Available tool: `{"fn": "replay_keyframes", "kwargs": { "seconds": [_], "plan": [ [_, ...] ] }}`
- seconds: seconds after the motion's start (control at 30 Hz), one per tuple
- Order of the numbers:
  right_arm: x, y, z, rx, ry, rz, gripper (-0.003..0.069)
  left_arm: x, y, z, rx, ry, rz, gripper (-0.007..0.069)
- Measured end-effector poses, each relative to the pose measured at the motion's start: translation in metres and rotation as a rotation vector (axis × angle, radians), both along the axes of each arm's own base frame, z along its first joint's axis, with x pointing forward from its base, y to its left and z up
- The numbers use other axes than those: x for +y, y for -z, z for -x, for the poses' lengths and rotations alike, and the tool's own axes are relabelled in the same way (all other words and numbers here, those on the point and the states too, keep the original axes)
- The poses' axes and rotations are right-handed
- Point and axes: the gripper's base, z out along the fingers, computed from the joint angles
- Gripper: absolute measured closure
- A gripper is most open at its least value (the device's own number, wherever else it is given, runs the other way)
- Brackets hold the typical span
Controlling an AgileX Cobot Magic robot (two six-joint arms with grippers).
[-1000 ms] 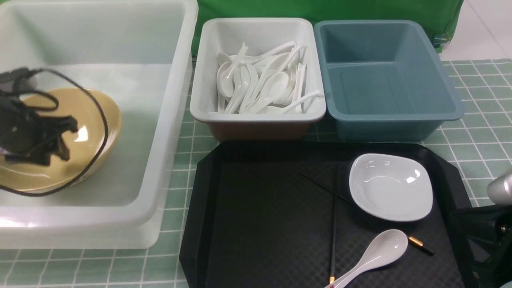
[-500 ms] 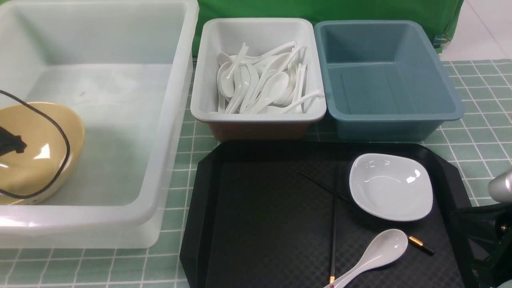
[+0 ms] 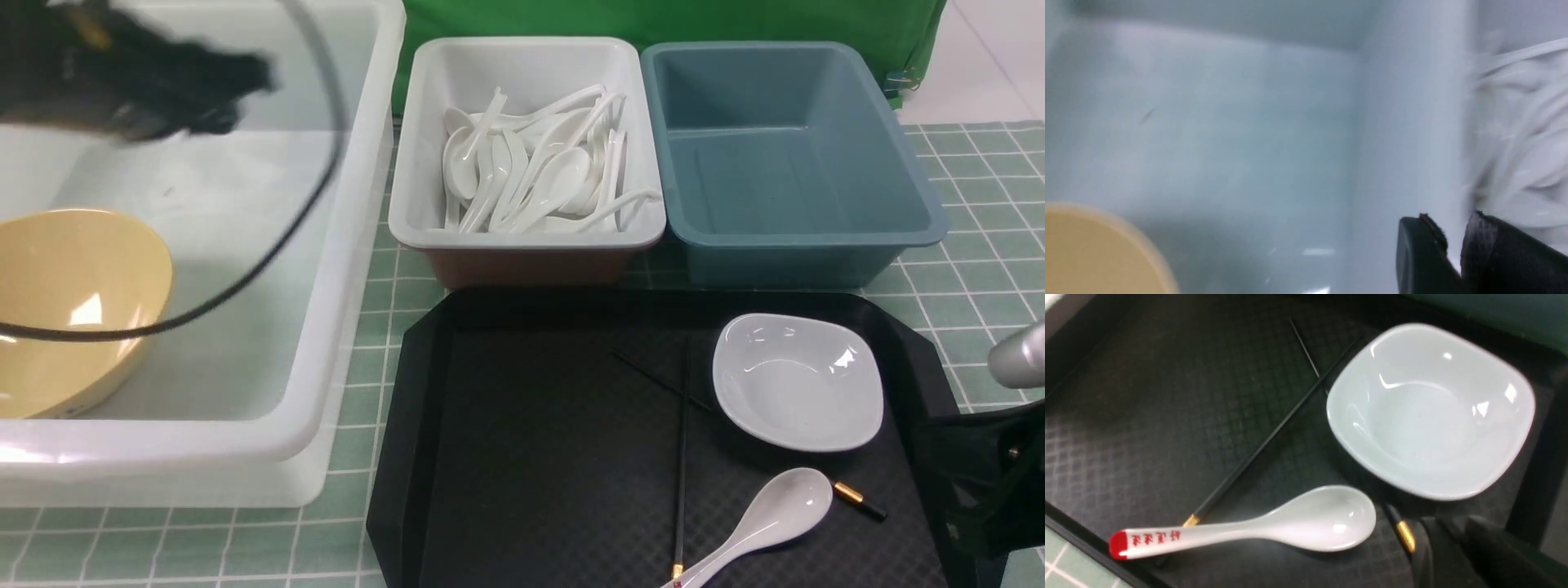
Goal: On blue table put chopsticks spoon bowls plates into blue grey white boxes.
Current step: 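Reach for and grasp the small white dish on the black tray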
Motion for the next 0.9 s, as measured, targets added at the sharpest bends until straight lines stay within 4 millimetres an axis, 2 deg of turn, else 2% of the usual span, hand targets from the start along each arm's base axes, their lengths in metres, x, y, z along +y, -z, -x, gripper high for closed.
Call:
{"fn": "replay_keyframes", "kwargs": {
  "seconds": [0.03, 0.07, 0.1, 0.13, 0.17, 0.2, 0.33, 0.4, 0.47, 0.5, 0.57, 0.6, 0.67, 0.7, 0.77, 0.9],
  "plan": [
    [0.001, 0.005, -0.003, 0.035, 0.011, -0.004, 0.0488, -0.017, -0.013, 0.010, -0.078, 0.072, 0.001, 0.0596],
    [0.001, 0.005, -0.004, 0.041, 0.016, -0.008, 0.0482, -0.022, -0.017, 0.013, -0.103, 0.095, -0.002, 0.0604],
    [0.002, 0.010, -0.010, 0.083, 0.032, -0.014, 0.0449, -0.034, -0.031, 0.025, -0.180, 0.157, -0.013, 0.0620],
    [0.003, 0.011, -0.012, 0.094, 0.036, -0.016, 0.0431, -0.037, -0.034, 0.029, -0.200, 0.176, -0.020, 0.0622],
    [0.005, 0.014, -0.022, 0.137, 0.068, -0.034, 0.0372, -0.047, -0.047, 0.046, -0.268, 0.239, -0.051, 0.0623],
    [0.006, 0.015, -0.028, 0.152, 0.080, -0.040, 0.0346, -0.048, -0.056, 0.055, -0.306, 0.262, -0.072, 0.0623],
    [0.010, 0.021, -0.058, 0.175, 0.140, -0.054, 0.0237, -0.034, -0.081, 0.091, -0.380, 0.274, -0.133, 0.0623],
    [0.011, 0.024, -0.067, 0.187, 0.160, -0.058, 0.0220, -0.028, -0.086, 0.100, -0.389, 0.267, -0.150, 0.0623],
    [0.014, 0.035, -0.086, 0.221, 0.188, -0.058, 0.0193, -0.012, -0.094, 0.125, -0.420, 0.245, -0.184, 0.0623],
    [0.014, 0.036, -0.087, 0.226, 0.190, -0.058, 0.0192, -0.011, -0.094, 0.127, -0.421, 0.244, -0.184, 0.0623],
    [0.017, 0.048, -0.101, 0.267, 0.199, -0.047, 0.0188, 0.008, -0.095, 0.160, -0.486, 0.223, -0.210, 0.0623],
    [0.017, 0.050, -0.102, 0.275, 0.199, -0.043, 0.0188, 0.011, -0.096, 0.165, -0.500, 0.218, -0.207, 0.0623],
    [0.019, 0.053, -0.111, 0.282, 0.199, -0.036, 0.0188, 0.029, -0.085, 0.193, -0.539, 0.174, -0.192, 0.0623],
    [0.019, 0.054, -0.112, 0.284, 0.199, -0.036, 0.0187, 0.030, -0.084, 0.196, -0.540, 0.172, -0.184, 0.0623],
    [0.016, 0.049, -0.118, 0.270, 0.214, -0.046, 0.0187, 0.048, -0.071, 0.220, -0.562, 0.112, -0.179, 0.0621],
    [0.002, 0.041, -0.126, 0.280, 0.259, -0.066, 0.0187, 0.068, -0.040, 0.240, -0.503, 0.019, -0.199, 0.0622]
  ]
}}
